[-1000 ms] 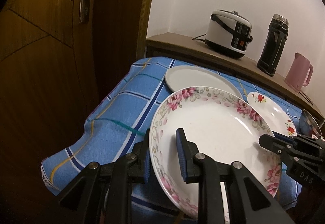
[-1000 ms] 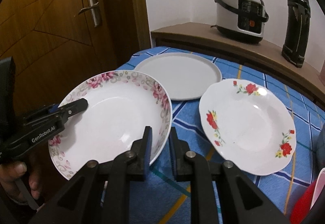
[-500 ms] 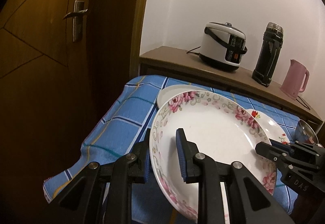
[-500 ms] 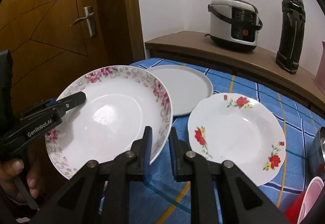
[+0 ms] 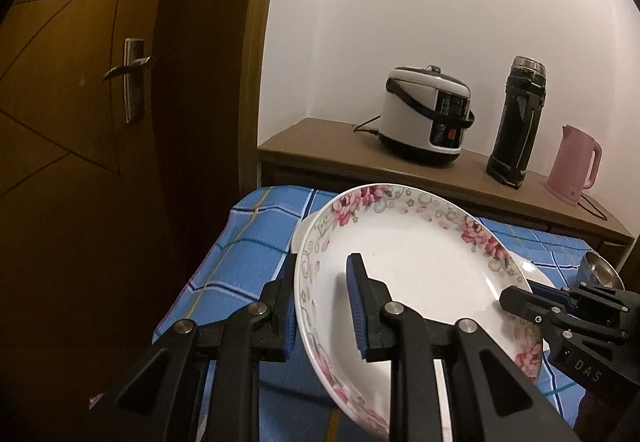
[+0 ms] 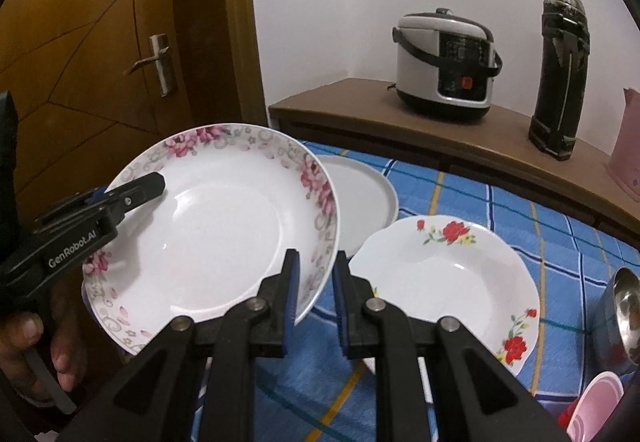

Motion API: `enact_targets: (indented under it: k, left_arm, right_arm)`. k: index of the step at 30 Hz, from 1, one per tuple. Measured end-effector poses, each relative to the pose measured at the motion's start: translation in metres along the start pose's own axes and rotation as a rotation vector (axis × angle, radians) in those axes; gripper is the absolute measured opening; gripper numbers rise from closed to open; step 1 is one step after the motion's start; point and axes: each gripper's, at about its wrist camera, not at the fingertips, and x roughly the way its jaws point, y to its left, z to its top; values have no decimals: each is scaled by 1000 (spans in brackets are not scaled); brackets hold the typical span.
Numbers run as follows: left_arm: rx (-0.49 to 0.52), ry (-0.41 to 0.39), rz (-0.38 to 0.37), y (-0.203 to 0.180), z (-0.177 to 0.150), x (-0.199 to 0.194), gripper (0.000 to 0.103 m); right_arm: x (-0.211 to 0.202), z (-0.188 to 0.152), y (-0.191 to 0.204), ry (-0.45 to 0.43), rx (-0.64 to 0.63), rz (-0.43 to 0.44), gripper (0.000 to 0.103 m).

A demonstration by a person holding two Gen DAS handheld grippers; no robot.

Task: Organize plates and bowls
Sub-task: 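Lift the pink-floral plate off the cloth with both grippers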

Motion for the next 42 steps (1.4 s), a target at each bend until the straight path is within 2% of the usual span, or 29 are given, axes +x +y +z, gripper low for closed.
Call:
enact_targets:
  k: [22, 42]
  left_arm:
    - [33, -139, -27, -19, 57, 14, 25]
    - [19, -153, -66, -7, 75, 73, 25]
  right_arm:
    - [-6, 52, -15, -102, 15, -82, 16]
    - [41, 77, -25, -65, 35, -147, 17]
